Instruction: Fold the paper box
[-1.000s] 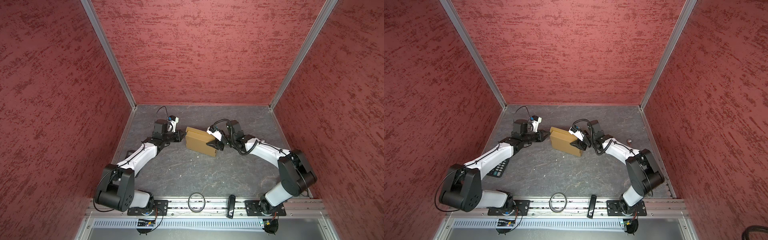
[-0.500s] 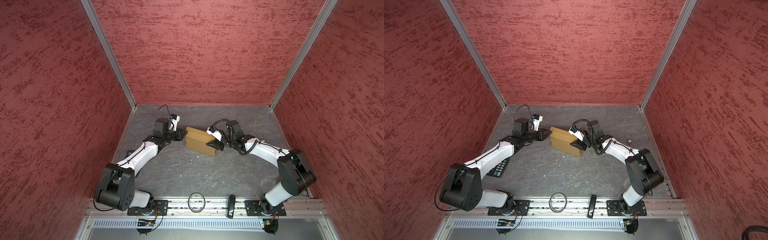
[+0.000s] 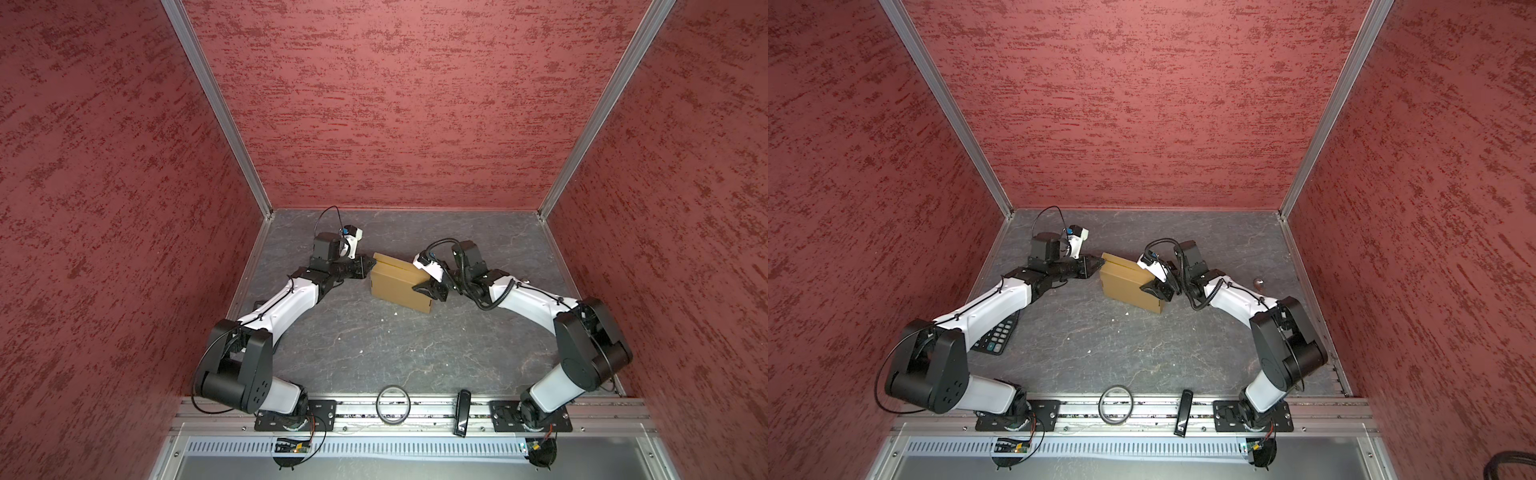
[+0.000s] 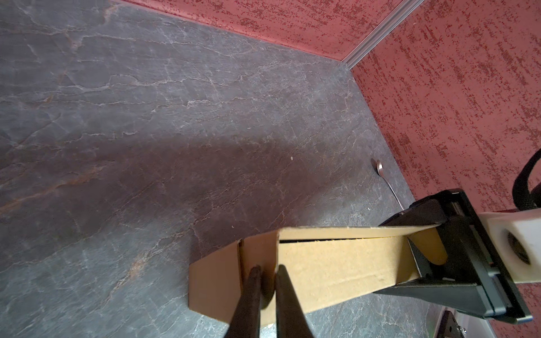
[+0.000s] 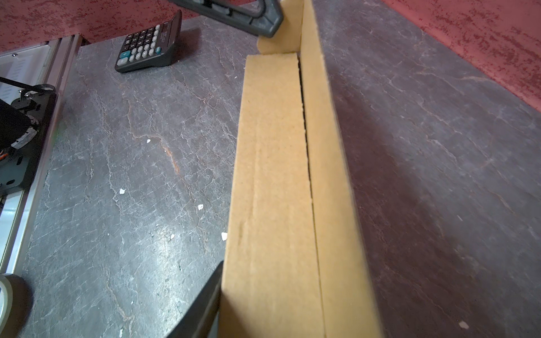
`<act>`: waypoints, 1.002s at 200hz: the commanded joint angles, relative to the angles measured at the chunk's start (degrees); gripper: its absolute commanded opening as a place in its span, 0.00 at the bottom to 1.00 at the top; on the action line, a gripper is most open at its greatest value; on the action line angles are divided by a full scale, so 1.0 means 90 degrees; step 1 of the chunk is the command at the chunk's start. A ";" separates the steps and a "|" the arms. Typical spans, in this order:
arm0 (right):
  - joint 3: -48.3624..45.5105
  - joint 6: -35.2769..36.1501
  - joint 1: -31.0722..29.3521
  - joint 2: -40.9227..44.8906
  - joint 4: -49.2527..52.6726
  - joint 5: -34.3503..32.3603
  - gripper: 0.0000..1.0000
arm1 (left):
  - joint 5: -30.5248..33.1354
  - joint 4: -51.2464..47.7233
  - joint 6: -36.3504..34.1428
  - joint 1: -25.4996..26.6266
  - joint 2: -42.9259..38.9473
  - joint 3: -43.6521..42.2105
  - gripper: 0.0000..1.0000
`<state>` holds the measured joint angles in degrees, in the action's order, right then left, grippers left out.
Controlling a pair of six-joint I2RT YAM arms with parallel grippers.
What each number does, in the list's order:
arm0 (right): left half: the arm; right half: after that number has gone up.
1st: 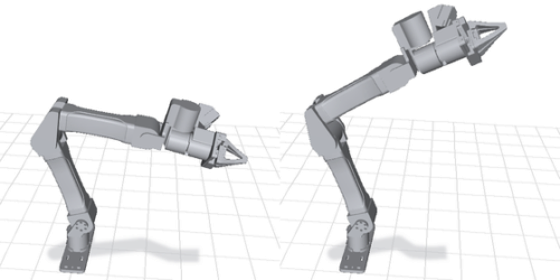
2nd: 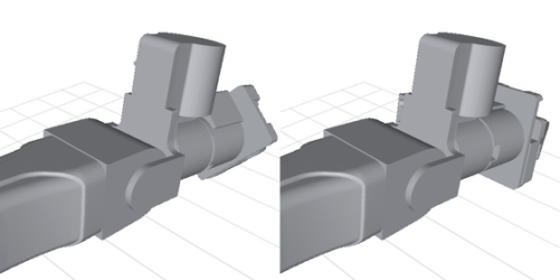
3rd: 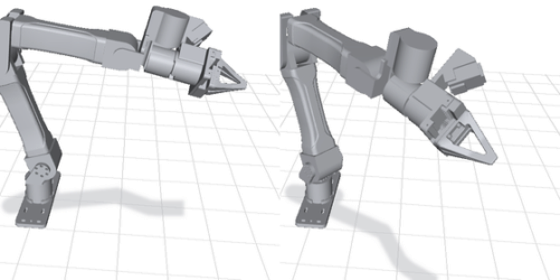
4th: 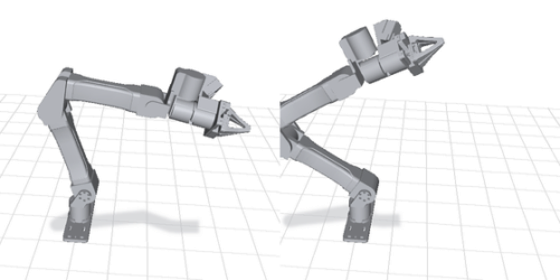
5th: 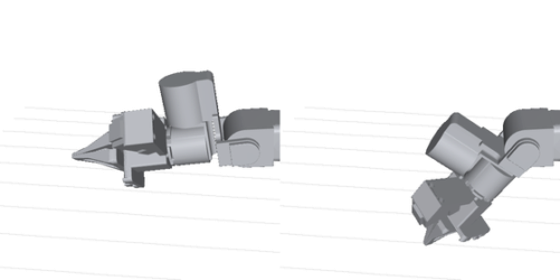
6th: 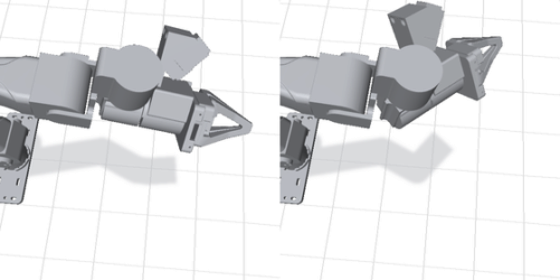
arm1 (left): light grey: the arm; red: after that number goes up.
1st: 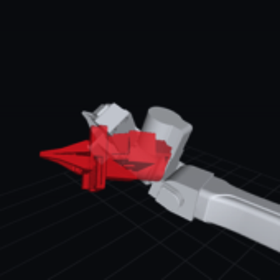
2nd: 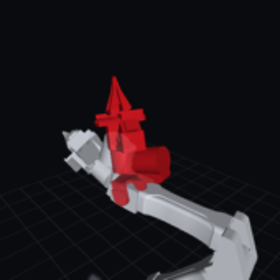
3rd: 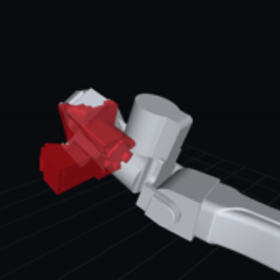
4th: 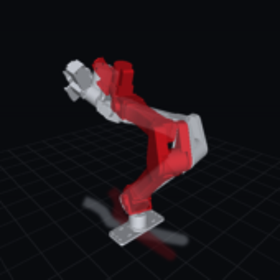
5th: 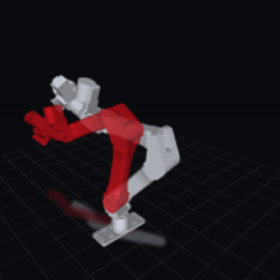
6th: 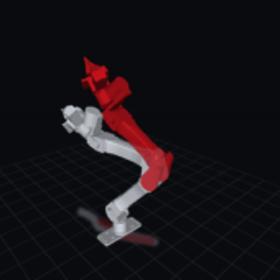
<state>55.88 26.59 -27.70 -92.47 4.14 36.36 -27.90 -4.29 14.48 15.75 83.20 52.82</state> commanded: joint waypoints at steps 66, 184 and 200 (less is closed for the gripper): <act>0.0198 0.0097 -0.0086 -0.0107 0.0154 -0.0095 0.00 | 0.0600 -0.0165 -0.0229 0.0193 0.0002 0.0091 0.05; 0.0298 0.0130 -0.0094 -0.0145 0.0253 -0.0104 0.00 | 0.1000 -0.0303 -0.0486 0.0271 -0.0118 -0.0075 0.03; 0.0295 0.0132 -0.0091 -0.0148 0.0253 -0.0108 0.00 | 0.1010 -0.0323 -0.0521 0.0281 -0.0130 -0.0097 0.03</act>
<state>56.84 26.63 -27.70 -93.12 4.73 35.62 -20.43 -4.69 11.07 17.85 82.85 53.15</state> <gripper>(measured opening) 0.417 0.042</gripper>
